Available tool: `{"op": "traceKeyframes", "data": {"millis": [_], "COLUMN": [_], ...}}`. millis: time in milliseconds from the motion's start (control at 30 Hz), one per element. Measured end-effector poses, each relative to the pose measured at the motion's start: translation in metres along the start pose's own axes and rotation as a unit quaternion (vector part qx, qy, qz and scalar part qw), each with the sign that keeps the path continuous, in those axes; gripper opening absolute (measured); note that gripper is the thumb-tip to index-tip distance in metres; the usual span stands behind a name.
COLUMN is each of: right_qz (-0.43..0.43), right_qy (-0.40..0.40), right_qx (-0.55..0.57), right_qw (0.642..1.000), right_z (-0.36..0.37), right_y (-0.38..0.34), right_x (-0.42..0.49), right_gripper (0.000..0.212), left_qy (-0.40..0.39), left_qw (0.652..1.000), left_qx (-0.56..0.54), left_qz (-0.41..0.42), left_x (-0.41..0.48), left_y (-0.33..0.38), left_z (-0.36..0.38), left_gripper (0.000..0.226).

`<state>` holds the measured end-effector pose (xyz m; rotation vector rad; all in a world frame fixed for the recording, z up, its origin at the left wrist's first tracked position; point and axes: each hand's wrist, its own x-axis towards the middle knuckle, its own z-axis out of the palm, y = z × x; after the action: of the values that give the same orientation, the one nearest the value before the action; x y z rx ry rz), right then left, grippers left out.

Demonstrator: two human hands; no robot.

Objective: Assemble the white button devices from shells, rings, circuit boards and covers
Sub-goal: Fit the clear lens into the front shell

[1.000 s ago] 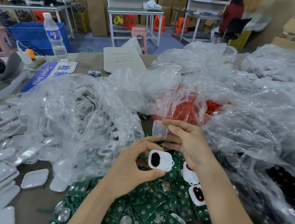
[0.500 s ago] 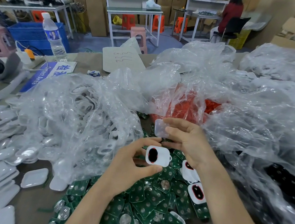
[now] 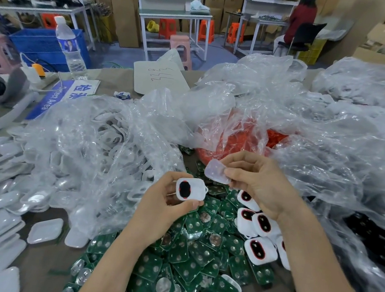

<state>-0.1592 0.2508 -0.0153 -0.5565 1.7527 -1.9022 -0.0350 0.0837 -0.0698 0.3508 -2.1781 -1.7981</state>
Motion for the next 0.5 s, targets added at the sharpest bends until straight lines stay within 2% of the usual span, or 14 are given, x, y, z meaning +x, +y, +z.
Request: {"op": "traceKeyframes", "data": {"millis": [500], "right_qz": [-0.043], "right_qy": [-0.013], "right_qx": [-0.118], "right_qw": [0.992], "right_z": [0.029], "right_y": [0.015], "right_x": [-0.002], "right_gripper": [0.019], "left_qy": [-0.009], "left_qw": [1.000], "left_qx": [0.026], "left_qz": [0.012], "left_x": [0.000], "left_y": [-0.003], "left_z": [-0.001], "left_gripper": [0.042]}}
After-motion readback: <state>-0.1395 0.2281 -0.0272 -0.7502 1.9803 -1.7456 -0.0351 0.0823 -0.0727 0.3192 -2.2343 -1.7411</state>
